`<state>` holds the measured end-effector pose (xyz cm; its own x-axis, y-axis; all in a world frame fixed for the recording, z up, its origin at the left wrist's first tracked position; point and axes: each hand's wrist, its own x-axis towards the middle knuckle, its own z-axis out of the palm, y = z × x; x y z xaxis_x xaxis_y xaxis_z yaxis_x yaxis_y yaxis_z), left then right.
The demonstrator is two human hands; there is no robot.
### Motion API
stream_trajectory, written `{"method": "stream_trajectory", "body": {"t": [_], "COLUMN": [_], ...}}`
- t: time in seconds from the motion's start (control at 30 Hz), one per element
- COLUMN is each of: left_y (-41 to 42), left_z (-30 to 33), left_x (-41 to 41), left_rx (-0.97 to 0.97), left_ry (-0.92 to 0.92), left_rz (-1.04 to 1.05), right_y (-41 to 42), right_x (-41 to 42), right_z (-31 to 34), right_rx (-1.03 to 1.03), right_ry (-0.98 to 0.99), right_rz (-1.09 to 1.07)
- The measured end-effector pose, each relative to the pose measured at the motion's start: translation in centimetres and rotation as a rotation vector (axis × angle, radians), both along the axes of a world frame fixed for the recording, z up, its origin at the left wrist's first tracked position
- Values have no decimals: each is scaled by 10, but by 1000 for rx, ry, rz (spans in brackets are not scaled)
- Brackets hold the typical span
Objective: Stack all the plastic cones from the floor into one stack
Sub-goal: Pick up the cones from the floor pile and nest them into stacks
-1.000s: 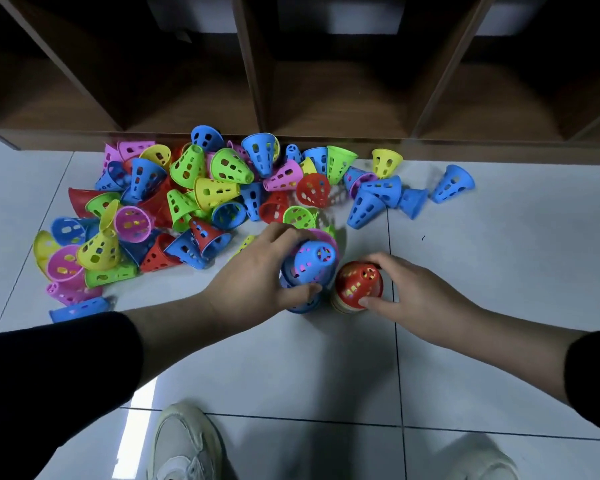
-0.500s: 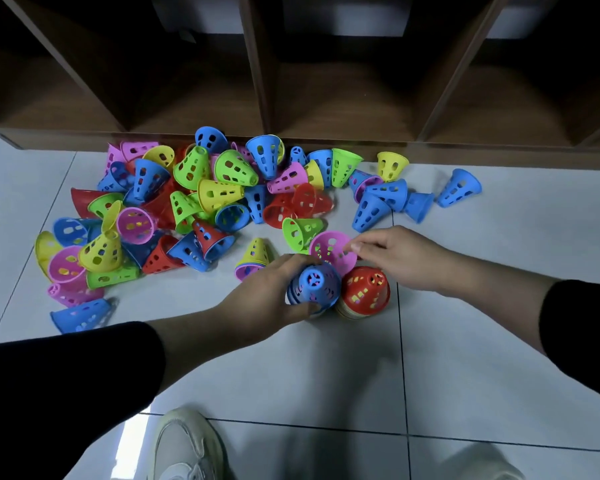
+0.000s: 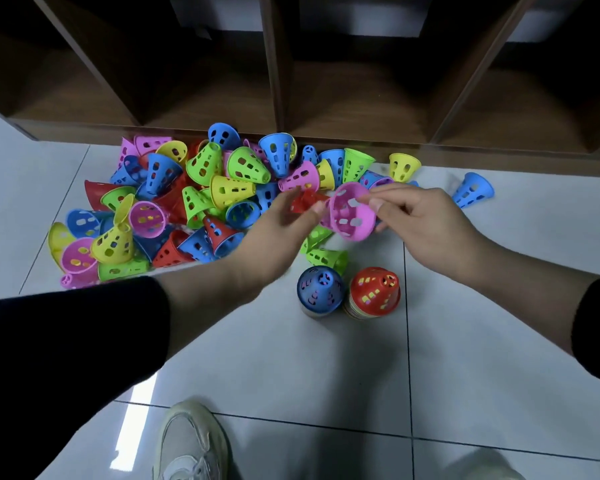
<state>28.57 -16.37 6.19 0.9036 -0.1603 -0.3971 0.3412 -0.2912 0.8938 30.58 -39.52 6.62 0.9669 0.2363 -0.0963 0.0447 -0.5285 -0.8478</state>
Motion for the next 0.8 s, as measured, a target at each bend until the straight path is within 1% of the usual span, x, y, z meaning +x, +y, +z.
{"method": "stream_trajectory", "body": {"t": [0.07, 0.1, 0.2, 0.27, 0.33, 0.37, 0.43, 0.5, 0.53, 0.57, 0.6, 0.63, 0.67, 0.7, 0.73, 0.8], "left_y": [-10, -15, -23, -24, -24, -24, -21, -9, 1, 14, 30, 45, 59, 69, 76, 80], "left_z": [11, 14, 19, 21, 22, 22, 20, 12, 4, -8, -23, -40, -56, -71, -84, -103], "left_x": [14, 17, 21, 26, 31, 33, 39, 48, 54, 60, 62, 62, 57, 49, 41, 33], "left_rx": [-193, -276, -401, -388, -300, -255, -210, -166, -57, 144, 409, 667, 855, 967, 1018, 1066], "left_ry": [178, 230, 242, 189, 100, 59, -1, -14, -17, -28, -38, -21, 9, 41, 60, 47], "left_rz": [55, 63, 121, 117, 74, 51, 7, 48, 110, 166, 170, 114, 24, -58, -111, -150], "right_y": [3, 6, 15, 17, 20, 23, 28, 34, 36, 36, 36, 35, 34, 33, 33, 32], "right_x": [-9, -14, -22, -18, -8, -2, 12, 27, 33, 38, 42, 44, 46, 46, 46, 47], "right_z": [10, 15, 27, 32, 35, 35, 33, 27, 24, 19, 13, 7, 2, -3, -7, -12], "right_rx": [94, 158, 401, 497, 489, 460, 437, 401, 358, 317, 295, 293, 298, 299, 293, 293], "right_ry": [10, 29, 159, 372, 624, 701, 738, 698, 664, 637, 628, 640, 662, 681, 693, 692], "right_rz": [-5, -19, -108, -122, -49, 0, 50, 49, 28, -4, -39, -64, -74, -74, -73, -81]}}
